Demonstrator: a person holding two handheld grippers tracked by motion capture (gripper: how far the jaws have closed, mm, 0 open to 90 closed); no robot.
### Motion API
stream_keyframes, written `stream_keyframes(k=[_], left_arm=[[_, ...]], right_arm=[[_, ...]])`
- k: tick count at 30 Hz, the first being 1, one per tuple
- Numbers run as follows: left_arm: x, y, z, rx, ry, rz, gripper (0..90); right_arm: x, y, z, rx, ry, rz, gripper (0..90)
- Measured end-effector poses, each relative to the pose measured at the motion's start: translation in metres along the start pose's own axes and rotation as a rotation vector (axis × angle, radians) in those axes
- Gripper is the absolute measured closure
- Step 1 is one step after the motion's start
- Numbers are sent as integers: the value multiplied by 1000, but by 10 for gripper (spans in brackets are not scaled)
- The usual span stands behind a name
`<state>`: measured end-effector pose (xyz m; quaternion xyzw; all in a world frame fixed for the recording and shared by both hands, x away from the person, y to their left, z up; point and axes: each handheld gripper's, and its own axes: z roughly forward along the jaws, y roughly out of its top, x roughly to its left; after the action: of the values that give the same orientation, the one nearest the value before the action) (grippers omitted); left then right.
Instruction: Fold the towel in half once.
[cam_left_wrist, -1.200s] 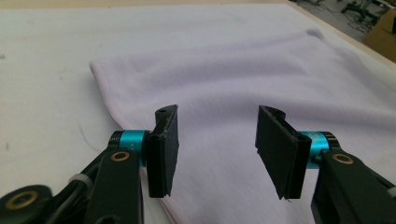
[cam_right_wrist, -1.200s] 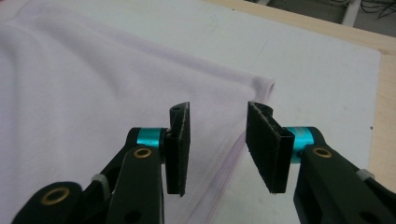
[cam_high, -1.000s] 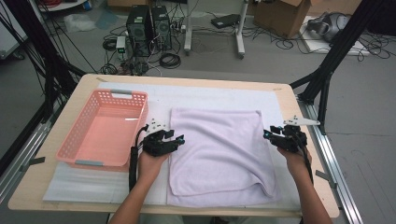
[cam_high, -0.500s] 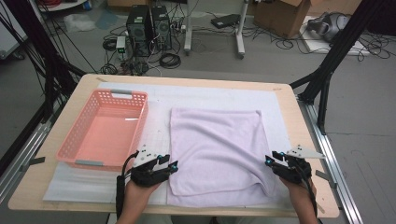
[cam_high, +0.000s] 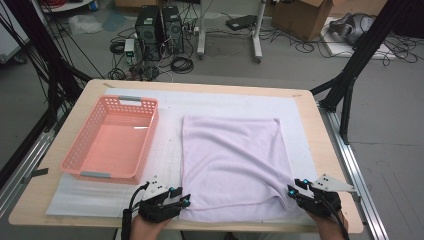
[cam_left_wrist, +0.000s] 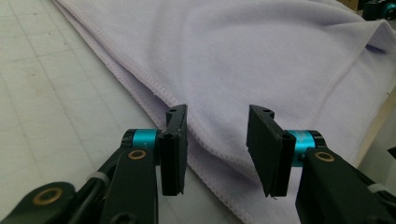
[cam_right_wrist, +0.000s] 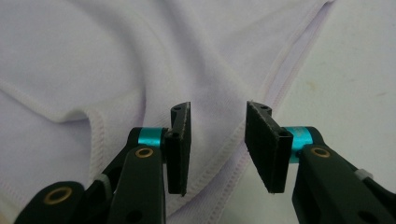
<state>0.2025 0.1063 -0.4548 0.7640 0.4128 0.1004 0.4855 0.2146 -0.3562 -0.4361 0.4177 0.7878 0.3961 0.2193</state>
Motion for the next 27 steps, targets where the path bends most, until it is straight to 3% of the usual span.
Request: stream_keyframes(k=[4,6,9,13,16,20,27], left_arm=[[-7,-3,4,25,2,35,604],[-11,-3,6,29,25,75,670],[-13,-3,6,38,39,99,835],[-12,-1,1,29,31,73,854],[-6,-1,-8,6,22,43,855],[-3,-4,-19,-18,0,17,856],[-6,-10,-32,-38,-18,14,855]], right_arm=[[4,-2,2,26,34,-6,615],[5,-3,5,47,38,-20,625],[8,-4,10,76,31,-40,632],[9,-4,11,83,34,-33,664],[8,-4,11,87,60,-36,861],[6,-2,6,93,70,-48,878],[-6,-3,-15,31,87,15,879]])
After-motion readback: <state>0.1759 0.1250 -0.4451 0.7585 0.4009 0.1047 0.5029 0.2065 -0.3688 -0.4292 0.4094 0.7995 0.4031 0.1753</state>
